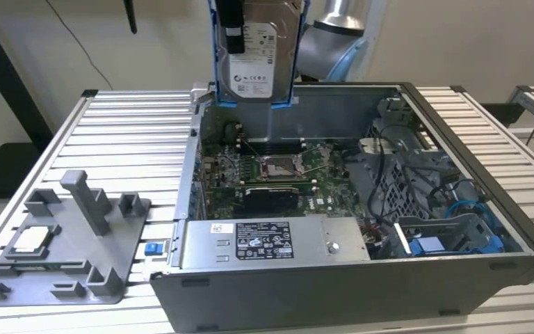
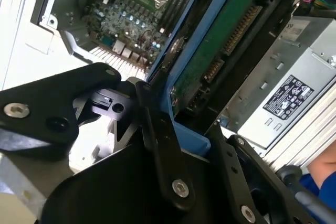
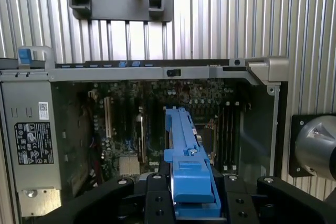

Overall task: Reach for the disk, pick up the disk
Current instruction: 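Pick up the disk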

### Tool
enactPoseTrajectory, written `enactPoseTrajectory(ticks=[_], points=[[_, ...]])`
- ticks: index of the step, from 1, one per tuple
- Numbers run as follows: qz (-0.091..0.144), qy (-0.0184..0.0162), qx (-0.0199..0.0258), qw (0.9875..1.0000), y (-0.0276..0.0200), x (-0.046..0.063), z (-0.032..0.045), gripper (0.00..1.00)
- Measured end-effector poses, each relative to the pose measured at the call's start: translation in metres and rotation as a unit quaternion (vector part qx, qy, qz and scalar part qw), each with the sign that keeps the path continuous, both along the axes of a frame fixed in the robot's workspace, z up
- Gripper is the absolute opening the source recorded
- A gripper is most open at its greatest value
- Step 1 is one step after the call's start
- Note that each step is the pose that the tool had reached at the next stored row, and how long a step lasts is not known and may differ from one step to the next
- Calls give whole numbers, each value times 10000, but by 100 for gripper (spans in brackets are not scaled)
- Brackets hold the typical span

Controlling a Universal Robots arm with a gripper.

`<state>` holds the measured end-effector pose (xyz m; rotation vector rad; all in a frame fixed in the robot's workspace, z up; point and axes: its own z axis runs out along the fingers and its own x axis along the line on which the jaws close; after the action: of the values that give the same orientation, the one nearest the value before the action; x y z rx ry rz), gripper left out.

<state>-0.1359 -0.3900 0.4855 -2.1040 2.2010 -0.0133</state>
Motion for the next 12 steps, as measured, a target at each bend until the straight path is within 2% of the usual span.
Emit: enactPoseTrajectory(ticks=[12], points=[[0,7,0,10000,0,365,0,0]])
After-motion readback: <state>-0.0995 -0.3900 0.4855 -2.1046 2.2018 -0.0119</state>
